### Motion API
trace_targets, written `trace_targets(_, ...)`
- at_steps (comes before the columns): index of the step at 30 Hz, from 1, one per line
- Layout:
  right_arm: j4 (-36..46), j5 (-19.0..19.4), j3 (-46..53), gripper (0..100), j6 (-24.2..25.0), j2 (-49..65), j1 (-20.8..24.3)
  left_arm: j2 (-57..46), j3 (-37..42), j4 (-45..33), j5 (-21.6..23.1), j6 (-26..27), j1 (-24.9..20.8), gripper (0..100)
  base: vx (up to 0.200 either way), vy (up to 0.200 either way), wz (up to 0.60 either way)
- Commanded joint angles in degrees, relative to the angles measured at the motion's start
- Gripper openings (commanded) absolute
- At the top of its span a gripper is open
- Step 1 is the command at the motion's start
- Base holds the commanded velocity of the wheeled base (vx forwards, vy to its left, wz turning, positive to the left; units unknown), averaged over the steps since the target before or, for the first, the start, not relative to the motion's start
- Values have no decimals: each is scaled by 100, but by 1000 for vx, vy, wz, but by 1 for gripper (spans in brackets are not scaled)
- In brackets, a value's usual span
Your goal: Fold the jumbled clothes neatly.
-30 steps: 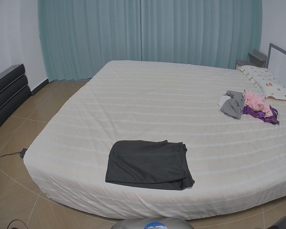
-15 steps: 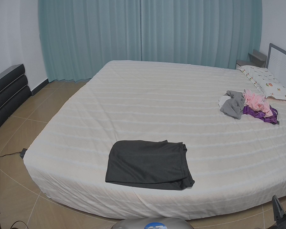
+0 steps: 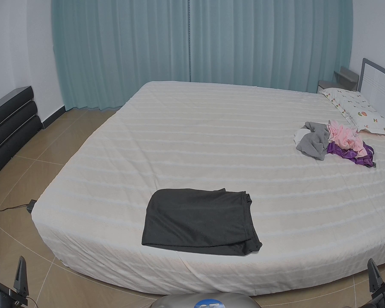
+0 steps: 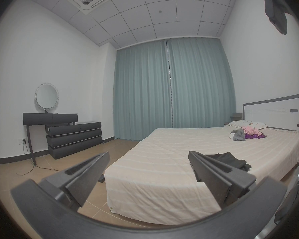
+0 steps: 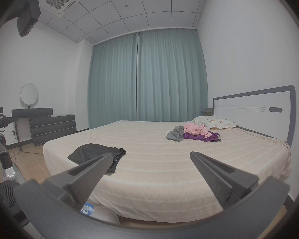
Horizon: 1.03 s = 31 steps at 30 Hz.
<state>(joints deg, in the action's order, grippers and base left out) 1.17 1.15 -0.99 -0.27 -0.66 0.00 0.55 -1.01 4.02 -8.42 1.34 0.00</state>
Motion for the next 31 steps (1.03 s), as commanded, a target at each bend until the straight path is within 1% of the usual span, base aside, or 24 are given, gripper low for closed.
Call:
trace_targets(1,-3,26,64,100,0,57,0,-2,101,-42,-98,24,0,100,0,0,0)
trace_targets(2,-20,26,72,100,18,57,0,7,101,-95,-406,-46,0,100,0,0,0)
trace_targets(6,-20,17,64,100,44,57,0,7,101,-77,-406,7,0,100,0,0,0)
trace_targets(9,-12,17,64,100,27,57,0,-2,101,-130,-80,-275,-9,100,0,0,0)
trace_targets(11,-12,17,64,100,18,57,0,-11,101,-139,-63,-424,-9,100,0,0,0)
trace_targets(13,-12,17,64,100,18,57,0,-11,101,-139,-63,-380,-9,100,0,0,0)
trace_targets(16,-12,17,64,100,18,57,0,-11,92,-103,25,-90,-9,100,0,0,0)
trace_targets(18,-12,17,64,100,18,57,0,-11,92,-103,69,-37,-9,100,0,0,0)
trace_targets(19,-12,17,64,100,9,57,0,-11,101,-86,333,33,-9,100,0,0,0)
trace_targets(20,-12,17,64,100,9,57,0,-20,101,-174,711,-99,0,100,0,0,0)
trace_targets(22,-20,17,64,100,9,57,0,7,84,-455,1124,-222,-9,100,0,0,0)
trace_targets(23,-12,17,64,100,18,57,9,7,66,-525,1115,-222,-9,100,0,0,0)
trace_targets(24,-12,17,64,100,27,57,9,7,75,-490,904,-178,-9,100,0,0,0)
trace_targets(25,-12,17,64,100,36,57,0,7,92,-437,851,-152,-9,100,0,0,0)
trace_targets(31,-12,17,64,100,36,57,0,7,101,-402,834,-152,-9,100,0,0,0)
